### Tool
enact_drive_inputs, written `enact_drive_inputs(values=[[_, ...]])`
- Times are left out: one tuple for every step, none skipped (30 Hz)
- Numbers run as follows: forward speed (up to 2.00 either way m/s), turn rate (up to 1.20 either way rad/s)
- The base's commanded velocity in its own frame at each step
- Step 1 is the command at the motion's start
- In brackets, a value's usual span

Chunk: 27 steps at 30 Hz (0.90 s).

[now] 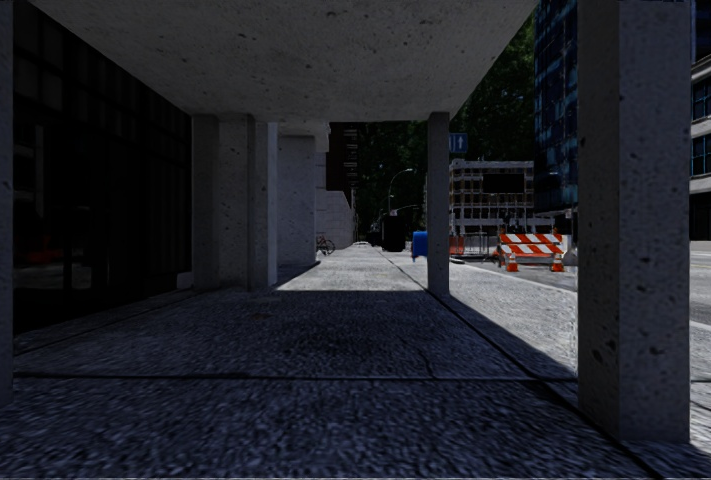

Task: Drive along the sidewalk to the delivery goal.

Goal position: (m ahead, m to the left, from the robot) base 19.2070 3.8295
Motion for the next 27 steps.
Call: enact_drive_inputs(values=[[2.0, 0.0], [2.0, 0.0], [2.0, 0.0], [2.0, 0.0], [2.0, 0.0], [2.0, 0.0], [2.0, 0.0], [2.0, 0.0], [2.0, 0.0], [2.0, 0.0], [2.0, 0.0], [2.0, 0.0], [2.0, 0.0], [2.0, 0.0], [2.0, 0.0], [2.0, 0.0], [2.0, 0.0], [2.0, 0.0], [2.0, 0.0], [2.0, 0.0], [2.0, 0.0], [2.0, 0.0], [2.0, 0.0], [2.0, 0.0], [2.0, 0.0], [2.0, 0.0], [2.0, 0.0]])
